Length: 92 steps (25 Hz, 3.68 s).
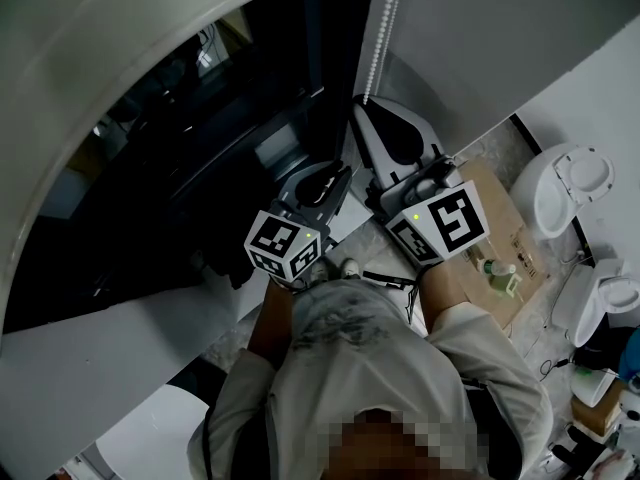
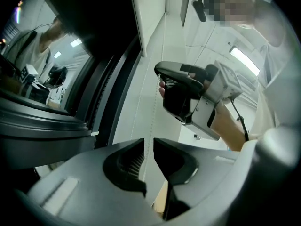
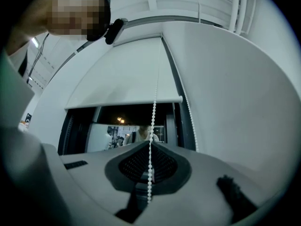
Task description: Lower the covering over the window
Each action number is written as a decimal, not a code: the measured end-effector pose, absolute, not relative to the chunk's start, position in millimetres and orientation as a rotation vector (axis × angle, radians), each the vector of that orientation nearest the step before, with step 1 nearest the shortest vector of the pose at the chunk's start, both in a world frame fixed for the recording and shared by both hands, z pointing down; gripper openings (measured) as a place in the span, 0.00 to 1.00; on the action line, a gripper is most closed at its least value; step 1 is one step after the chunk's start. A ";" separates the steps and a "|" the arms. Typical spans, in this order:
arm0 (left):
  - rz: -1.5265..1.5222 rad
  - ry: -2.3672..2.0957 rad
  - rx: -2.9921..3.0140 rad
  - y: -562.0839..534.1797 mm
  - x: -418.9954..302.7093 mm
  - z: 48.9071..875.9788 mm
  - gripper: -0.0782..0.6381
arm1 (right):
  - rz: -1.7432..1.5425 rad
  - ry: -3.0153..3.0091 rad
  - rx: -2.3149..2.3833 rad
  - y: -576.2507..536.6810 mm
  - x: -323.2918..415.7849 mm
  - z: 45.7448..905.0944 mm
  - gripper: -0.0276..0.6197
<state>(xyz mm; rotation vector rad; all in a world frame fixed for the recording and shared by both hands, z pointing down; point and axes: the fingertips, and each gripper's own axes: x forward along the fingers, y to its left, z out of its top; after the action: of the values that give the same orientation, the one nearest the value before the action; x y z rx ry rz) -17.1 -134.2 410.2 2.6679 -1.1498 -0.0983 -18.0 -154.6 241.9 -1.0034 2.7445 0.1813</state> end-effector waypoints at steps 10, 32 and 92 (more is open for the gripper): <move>-0.212 -1.167 2.685 -132.3 -28.1 377.5 0.27 | 0.103 2.802 -1.025 -157.7 -17.8 270.5 0.08; -0.382 -1.207 2.838 -152.5 -28.2 267.0 0.27 | -0.081 2.928 -1.034 -150.4 -25.5 348.3 0.08; -0.132 -1.185 2.722 -150.0 -15.1 360.5 0.12 | 0.204 2.819 -0.979 -143.5 -14.1 257.2 0.16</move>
<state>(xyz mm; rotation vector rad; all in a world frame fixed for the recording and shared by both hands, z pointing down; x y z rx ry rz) -15.1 -150.0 360.5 2.7219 -1.1853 -0.1320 -14.1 -143.5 257.2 -0.9788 2.8185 0.2040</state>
